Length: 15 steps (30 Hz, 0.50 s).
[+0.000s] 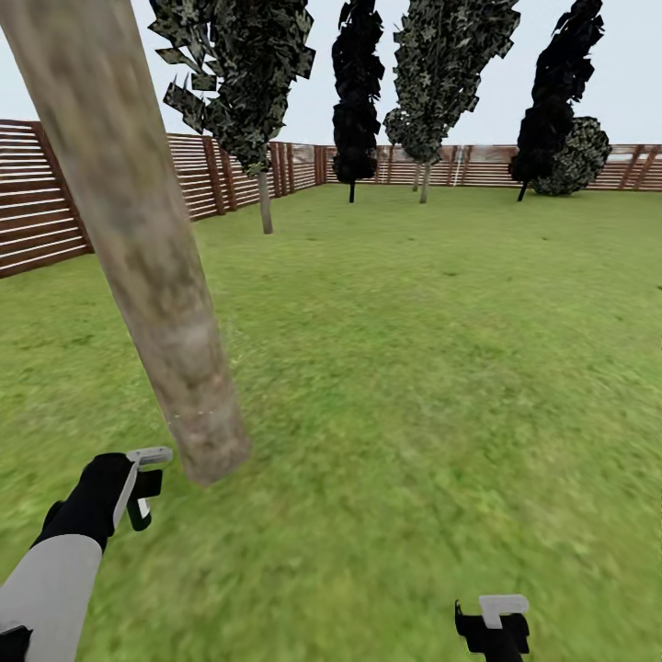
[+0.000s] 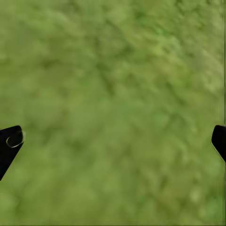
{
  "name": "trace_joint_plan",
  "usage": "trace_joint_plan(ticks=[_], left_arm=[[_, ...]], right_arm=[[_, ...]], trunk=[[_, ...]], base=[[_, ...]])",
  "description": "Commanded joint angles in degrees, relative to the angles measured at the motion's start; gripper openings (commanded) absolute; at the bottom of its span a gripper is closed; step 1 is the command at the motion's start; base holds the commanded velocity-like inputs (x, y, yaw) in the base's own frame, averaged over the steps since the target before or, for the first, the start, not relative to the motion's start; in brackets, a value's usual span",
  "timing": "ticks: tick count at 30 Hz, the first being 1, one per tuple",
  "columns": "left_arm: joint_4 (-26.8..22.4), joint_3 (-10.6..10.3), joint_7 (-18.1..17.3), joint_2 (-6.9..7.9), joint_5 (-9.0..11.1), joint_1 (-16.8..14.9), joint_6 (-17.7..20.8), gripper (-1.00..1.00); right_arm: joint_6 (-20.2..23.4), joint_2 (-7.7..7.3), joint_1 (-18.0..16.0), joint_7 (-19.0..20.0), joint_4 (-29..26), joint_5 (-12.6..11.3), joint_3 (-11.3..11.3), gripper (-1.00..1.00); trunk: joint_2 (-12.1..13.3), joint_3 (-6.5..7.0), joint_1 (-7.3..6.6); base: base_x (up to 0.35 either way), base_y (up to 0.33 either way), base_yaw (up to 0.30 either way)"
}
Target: In the garden, pick up the pesticide atomizer on the floor and spray pesticide onto both trees until each tree trunk is fully covered.
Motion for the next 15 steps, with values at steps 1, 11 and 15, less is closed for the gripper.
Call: trace_joint_plan(ticks=[1, 11, 15], left_arm=[[-0.06, 0.0, 0.0, -0.06, -0.03, 0.0, 0.0, -1.0], [-0.18, -0.1, -1.13, -1.56, 0.36, -2.14, 0.17, -1.0], [-0.04, -3.12, -4.76, -0.6, -0.02, -8.33, 1.56, -1.0]], right_arm=[[0.0, 0.0, 0.0, -0.05, 0.0, 0.0, -0.05, 1.0], [0.0, -0.09, 0.0, -0.15, 0.0, 0.0, -0.07, 1.0], [0.06, -0.2, 0.0, -0.1, 0.0, 0.0, -0.07, 1.0]], trunk=[[0.0, 0.0, 0.0], [0.0, 0.0, 0.0], [0.0, 0.0, 0.0]], base=[[0.03, -0.269, 0.01], [-0.035, -0.099, 0.1], [0.0, 0.0, 0.059]])
